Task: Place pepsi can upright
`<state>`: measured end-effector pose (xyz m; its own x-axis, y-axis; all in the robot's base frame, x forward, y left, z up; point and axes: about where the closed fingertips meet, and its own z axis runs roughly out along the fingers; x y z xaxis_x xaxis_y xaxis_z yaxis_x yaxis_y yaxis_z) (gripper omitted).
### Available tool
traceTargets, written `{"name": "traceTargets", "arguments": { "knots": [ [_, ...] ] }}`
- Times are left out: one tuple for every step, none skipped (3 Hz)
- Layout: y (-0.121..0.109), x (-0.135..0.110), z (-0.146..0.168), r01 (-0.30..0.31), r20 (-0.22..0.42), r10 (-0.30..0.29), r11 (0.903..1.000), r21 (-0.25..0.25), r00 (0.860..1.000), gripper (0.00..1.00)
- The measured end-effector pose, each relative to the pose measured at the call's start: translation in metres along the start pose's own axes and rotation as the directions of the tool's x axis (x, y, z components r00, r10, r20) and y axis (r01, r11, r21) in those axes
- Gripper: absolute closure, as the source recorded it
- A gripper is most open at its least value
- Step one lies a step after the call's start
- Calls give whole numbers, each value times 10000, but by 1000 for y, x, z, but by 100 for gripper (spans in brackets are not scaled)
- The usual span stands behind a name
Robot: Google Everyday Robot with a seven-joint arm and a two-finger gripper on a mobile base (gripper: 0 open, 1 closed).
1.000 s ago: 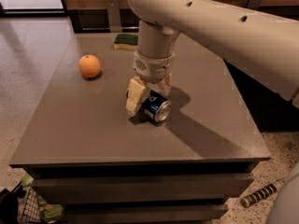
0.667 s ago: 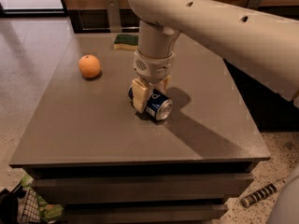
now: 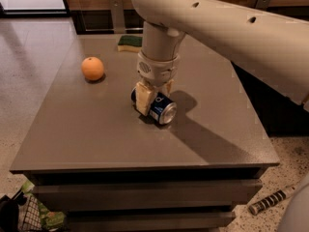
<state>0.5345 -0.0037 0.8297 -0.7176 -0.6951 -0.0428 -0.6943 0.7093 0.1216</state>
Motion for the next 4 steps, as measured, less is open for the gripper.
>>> {"name": "traceTargets", "arguments": {
  "knots": [
    [0, -1, 0, 6, 43, -6, 10000, 7, 10000, 100],
    [0, -6, -5, 136, 138, -137, 9999, 67, 9998, 100],
    [0, -13, -31, 590, 659, -611, 9977, 337, 9960, 100],
    [-4, -12, -64, 1018, 1629, -1085, 9936, 489, 9807, 100]
  ]
}}
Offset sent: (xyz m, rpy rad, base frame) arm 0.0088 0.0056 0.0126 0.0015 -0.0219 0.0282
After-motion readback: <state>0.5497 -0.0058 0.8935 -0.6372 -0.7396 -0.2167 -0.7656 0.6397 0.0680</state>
